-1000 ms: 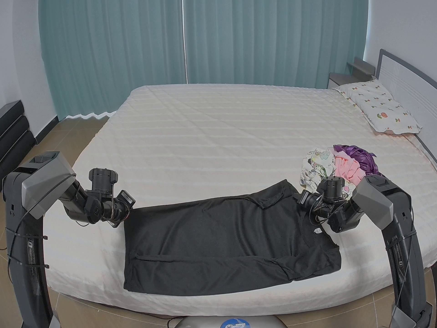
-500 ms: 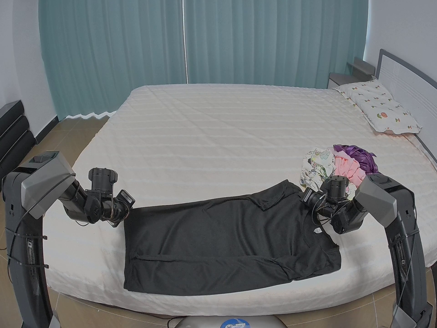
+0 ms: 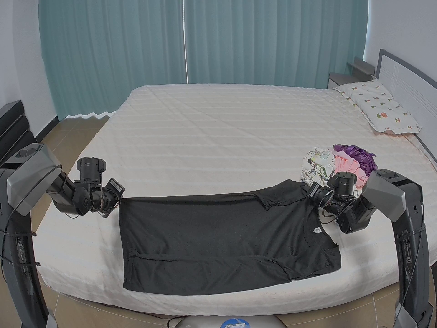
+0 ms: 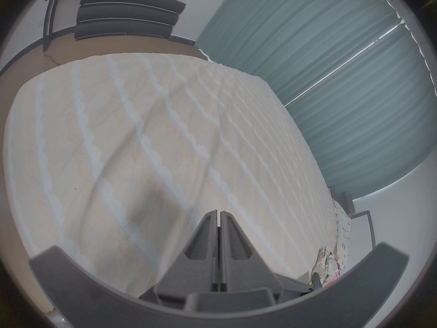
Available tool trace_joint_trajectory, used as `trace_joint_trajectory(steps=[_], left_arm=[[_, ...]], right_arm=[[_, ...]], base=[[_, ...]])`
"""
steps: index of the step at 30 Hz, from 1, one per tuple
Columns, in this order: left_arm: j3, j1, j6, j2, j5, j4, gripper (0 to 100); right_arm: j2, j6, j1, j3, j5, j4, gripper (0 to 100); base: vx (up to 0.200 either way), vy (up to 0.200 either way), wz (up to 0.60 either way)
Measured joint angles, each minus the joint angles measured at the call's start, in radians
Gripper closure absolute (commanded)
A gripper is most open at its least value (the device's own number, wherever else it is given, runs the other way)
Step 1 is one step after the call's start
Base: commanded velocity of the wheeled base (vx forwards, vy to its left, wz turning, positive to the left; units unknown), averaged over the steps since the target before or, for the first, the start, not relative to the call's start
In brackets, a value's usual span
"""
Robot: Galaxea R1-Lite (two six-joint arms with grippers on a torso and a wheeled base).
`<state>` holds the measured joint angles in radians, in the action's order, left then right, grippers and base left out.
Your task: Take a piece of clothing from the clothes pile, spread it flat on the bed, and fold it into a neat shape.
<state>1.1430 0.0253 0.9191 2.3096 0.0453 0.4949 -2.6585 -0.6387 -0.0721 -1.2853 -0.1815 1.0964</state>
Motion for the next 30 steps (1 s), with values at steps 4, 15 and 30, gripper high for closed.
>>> trace_joint_trajectory(steps=[4,15,30], left_arm=[[0.006,0.001,-0.025,-0.001,-0.001,-0.067,100],[0.04,-0.002,-0.056,0.011,-0.003,-0.124,100],[0.011,0.0,-0.086,-0.018,-0.003,-0.133,100]], right_arm=[[0.02,0.001,0.002,0.021,-0.009,-0.014,100],[0.058,0.007,0.002,0.07,-0.025,-0.043,100],[0.117,0.012,0.013,0.167,-0.044,-0.014,100]], base=[[0.0,0.0,0.0],[0.0,0.0,0.0],[0.0,0.0,0.0]])
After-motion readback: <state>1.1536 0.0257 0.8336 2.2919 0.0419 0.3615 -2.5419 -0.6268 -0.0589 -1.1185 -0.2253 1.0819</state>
